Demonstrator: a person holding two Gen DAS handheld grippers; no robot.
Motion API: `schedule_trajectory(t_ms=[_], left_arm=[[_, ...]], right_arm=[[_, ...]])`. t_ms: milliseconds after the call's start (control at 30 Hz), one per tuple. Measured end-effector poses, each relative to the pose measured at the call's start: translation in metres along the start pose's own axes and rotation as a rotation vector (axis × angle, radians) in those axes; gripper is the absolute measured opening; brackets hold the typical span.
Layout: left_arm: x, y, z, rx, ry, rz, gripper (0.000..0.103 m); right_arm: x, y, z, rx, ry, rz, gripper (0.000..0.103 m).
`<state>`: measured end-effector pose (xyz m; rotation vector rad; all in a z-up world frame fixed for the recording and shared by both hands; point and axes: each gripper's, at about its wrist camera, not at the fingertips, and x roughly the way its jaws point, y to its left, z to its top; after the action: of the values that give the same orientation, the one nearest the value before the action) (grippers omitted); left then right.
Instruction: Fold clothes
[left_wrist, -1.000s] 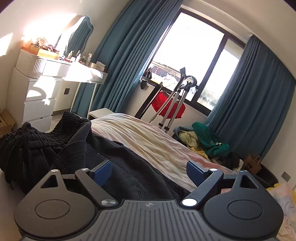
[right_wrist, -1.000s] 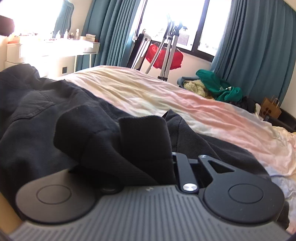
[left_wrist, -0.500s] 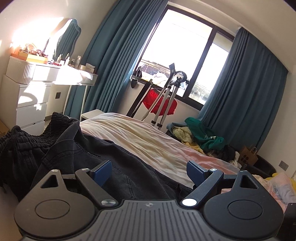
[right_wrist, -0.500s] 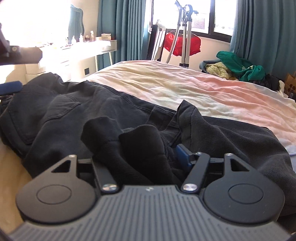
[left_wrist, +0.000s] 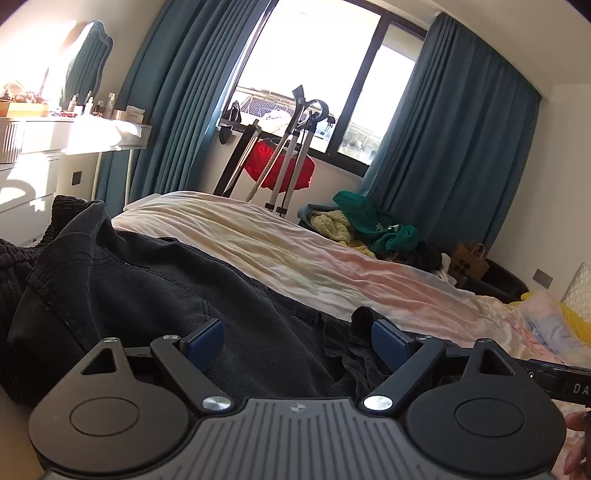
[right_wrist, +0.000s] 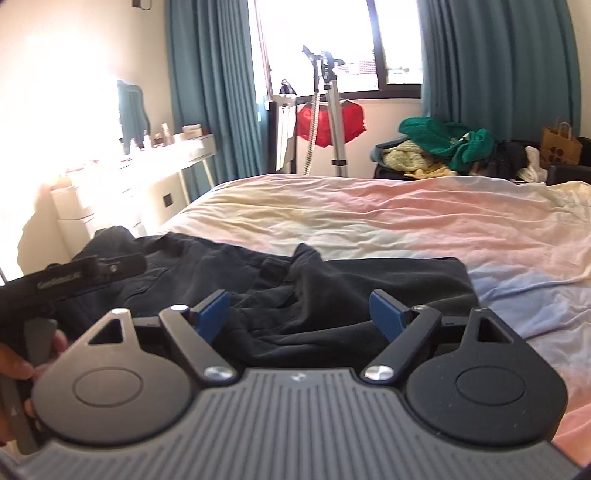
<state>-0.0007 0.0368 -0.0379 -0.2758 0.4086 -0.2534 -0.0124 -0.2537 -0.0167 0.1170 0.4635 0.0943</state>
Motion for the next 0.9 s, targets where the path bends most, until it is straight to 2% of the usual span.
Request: schedule_trajectory(t_ms=[233,333,433,500,533,600,667,767,867,900], left_arm=[[-0.003,-0.026,-0.017,0.144,0.010,-0.036,0.086],[-0.005,-0.040,-0.020,0.194,-0.023,-0.063,0.086],[-0.001,-0.058,-0.017,0.257,-0.042,-0.078,0.084],[0.006,-0.073,-0.016,0.308,-0.024,-0.085,0.083],[0.011,-0.080,-0.016,0.330,-0.008,-0.094,0.082],[0.026,-0.092,-0.017,0.356,0.042,-0.109,0.079],[0.045,-0.105,-0.019,0.377,0.105,-0.127,0.067],[0.075,-0.117,-0.024,0.394,0.222,-0.158,0.060],[0.105,-0.122,-0.028,0.407,0.339,-0.125,0.055],[0.109,-0.121,-0.029,0.414,0.352,-0.094,0.053]], right_arm=[[0.030,-0.060,-0.007,0.251,0.101,-0.130,0.084],[0.042,-0.085,-0.010,0.359,0.144,-0.186,0.084],[0.054,-0.102,-0.028,0.485,0.205,-0.174,0.085],[0.062,-0.113,-0.042,0.572,0.247,-0.160,0.085],[0.065,-0.118,-0.049,0.615,0.269,-0.153,0.086],[0.067,-0.118,-0.051,0.621,0.279,-0.150,0.087],[0.066,-0.118,-0.051,0.623,0.279,-0.147,0.087],[0.065,-0.121,-0.051,0.644,0.276,-0.134,0.087],[0.062,-0.129,-0.051,0.698,0.269,-0.115,0.087],[0.061,-0.131,-0.052,0.717,0.266,-0.110,0.087]])
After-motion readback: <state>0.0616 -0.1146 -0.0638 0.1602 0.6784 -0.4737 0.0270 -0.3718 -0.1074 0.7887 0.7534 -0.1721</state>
